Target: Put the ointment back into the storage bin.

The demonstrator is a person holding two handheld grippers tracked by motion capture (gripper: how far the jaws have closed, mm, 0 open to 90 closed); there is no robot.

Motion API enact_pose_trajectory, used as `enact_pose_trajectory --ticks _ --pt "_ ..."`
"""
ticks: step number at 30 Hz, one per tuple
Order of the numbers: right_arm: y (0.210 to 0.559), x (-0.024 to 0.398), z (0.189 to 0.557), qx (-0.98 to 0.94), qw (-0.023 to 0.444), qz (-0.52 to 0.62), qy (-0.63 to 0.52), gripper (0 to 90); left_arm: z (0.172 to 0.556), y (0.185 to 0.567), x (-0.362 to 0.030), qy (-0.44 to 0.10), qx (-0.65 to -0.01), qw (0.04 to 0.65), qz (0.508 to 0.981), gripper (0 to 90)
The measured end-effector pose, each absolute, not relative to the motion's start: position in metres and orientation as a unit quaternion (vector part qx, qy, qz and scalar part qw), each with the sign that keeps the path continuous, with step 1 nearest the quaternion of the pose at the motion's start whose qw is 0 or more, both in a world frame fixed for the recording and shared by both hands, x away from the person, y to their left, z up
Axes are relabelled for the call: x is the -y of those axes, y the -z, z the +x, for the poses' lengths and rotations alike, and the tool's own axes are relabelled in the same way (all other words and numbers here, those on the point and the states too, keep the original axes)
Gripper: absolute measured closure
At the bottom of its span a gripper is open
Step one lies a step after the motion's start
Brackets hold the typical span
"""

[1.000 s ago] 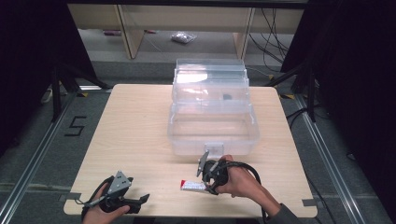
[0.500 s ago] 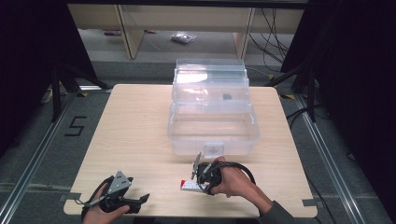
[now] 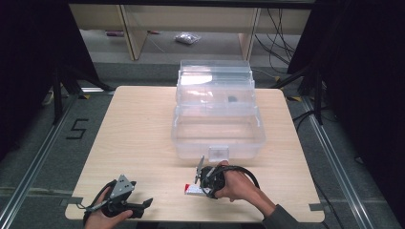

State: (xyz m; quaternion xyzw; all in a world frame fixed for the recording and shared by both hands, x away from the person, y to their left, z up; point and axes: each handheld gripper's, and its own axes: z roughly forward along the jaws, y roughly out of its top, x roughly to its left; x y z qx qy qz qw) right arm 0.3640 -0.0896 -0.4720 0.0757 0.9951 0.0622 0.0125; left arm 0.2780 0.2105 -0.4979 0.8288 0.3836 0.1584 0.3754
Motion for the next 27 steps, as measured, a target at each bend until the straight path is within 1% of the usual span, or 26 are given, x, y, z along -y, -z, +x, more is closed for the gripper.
enact_pose_trajectory --ticks 1,7,13,19,20,21,27 --pt "0.474 0.089 0.366 -0.996 0.016 0.057 -0.074 66.6 0.278 0.498 -0.210 -0.159 -0.384 0.375 0.828 14.9" --pt "0.477 0.087 0.365 -0.996 0.022 0.054 -0.065 70.4 0.278 0.498 -0.210 -0.159 -0.386 0.376 0.827 14.9" --pt "0.474 0.087 0.362 -0.996 0.023 0.067 -0.056 70.7 0.278 0.499 -0.210 -0.159 -0.387 0.379 0.825 14.9" --pt "0.465 0.091 0.363 -0.995 0.030 0.069 -0.070 70.8 0.278 0.498 -0.210 -0.158 -0.385 0.376 0.828 14.9" --pt "0.464 0.092 0.367 -0.995 0.030 0.046 -0.080 70.7 0.278 0.498 -0.210 -0.159 -0.384 0.375 0.829 14.9" --pt "0.459 0.094 0.365 -0.994 0.029 0.077 -0.072 70.7 0.278 0.499 -0.210 -0.162 -0.387 0.376 0.826 14.9" --pt "0.451 0.101 0.369 -0.994 0.030 0.072 -0.077 70.8 0.278 0.498 -0.210 -0.158 -0.383 0.376 0.829 14.9"
